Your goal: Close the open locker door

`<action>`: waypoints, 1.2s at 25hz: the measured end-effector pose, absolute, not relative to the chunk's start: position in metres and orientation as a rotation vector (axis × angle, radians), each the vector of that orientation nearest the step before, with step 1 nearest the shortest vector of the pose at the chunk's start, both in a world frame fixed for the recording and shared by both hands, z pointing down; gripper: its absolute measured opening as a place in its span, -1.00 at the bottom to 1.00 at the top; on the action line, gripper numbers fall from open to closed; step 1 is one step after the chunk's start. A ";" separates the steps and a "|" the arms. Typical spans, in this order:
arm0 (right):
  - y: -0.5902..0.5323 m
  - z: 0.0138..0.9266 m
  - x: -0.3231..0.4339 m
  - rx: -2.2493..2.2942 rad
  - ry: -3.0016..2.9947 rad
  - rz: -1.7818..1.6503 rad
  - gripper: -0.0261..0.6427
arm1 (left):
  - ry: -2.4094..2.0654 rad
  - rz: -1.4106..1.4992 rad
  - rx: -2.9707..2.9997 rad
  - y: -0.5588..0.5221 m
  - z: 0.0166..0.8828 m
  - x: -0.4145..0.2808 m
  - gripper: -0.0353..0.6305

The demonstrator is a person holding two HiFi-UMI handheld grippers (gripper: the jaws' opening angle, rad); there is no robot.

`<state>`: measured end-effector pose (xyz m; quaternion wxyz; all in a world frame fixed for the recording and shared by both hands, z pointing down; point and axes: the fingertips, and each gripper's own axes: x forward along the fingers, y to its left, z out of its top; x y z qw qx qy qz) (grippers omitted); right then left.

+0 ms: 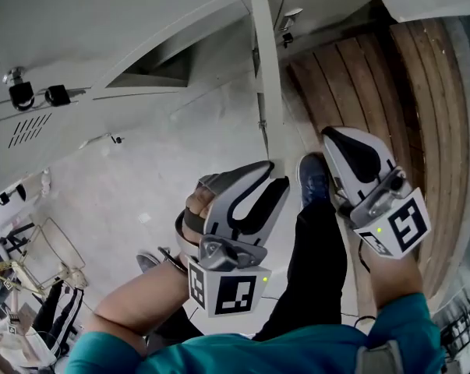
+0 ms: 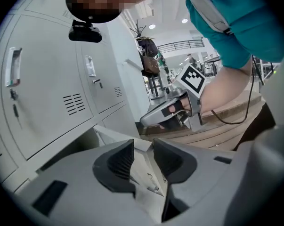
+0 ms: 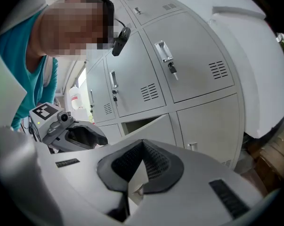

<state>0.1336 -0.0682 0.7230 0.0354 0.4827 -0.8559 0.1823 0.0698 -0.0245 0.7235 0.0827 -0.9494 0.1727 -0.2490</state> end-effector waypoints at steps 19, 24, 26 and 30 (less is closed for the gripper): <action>-0.103 0.741 0.046 1.269 -2.694 0.585 -0.93 | 0.946 -0.826 -2.691 -0.127 0.734 -0.054 -0.49; -0.105 0.747 0.043 1.261 -2.685 0.599 -0.93 | 1.017 -0.871 -2.596 -0.163 0.736 -0.073 -0.49; -0.106 0.749 0.041 1.259 -2.685 0.603 -0.93 | 1.041 -0.882 -2.575 -0.174 0.737 -0.078 -0.49; -0.108 0.750 0.039 1.257 -2.686 0.607 -0.93 | 1.097 -0.902 -2.525 -0.188 0.737 -0.087 -0.49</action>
